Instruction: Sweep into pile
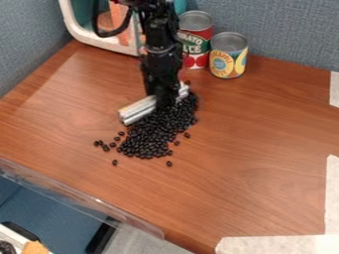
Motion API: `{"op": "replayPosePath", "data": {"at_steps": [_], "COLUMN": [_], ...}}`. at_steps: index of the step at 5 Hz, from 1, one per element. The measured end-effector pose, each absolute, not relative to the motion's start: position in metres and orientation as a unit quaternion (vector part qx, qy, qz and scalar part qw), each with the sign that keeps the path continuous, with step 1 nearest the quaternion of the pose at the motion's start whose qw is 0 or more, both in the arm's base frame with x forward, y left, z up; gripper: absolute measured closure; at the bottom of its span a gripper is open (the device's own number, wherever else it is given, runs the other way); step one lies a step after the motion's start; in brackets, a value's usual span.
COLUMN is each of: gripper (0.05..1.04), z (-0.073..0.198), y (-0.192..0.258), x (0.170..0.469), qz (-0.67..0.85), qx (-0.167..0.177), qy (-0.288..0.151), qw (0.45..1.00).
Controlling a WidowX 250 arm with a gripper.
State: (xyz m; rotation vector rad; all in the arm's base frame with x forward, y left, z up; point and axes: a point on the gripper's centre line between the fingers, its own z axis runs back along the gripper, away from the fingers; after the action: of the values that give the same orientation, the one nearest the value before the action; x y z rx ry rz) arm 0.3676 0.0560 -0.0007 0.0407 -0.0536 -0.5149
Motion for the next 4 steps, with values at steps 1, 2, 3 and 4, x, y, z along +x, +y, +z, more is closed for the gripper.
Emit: {"op": "replayPosePath", "data": {"at_steps": [1, 2, 3, 4], "gripper": [0.705, 0.705, 0.705, 0.705], "z": [-0.001, 0.002, 0.009, 0.017], "y": [0.059, 0.068, 0.085, 0.101], "x": [0.366, 0.378, 0.389, 0.386], "qz": [-0.256, -0.214, -0.176, -0.144], "qx": [0.029, 0.042, 0.04, 0.04], "qy": [-0.022, -0.018, -0.033, -0.04], "qw": [0.966, 0.976, 0.983, 0.988]}}
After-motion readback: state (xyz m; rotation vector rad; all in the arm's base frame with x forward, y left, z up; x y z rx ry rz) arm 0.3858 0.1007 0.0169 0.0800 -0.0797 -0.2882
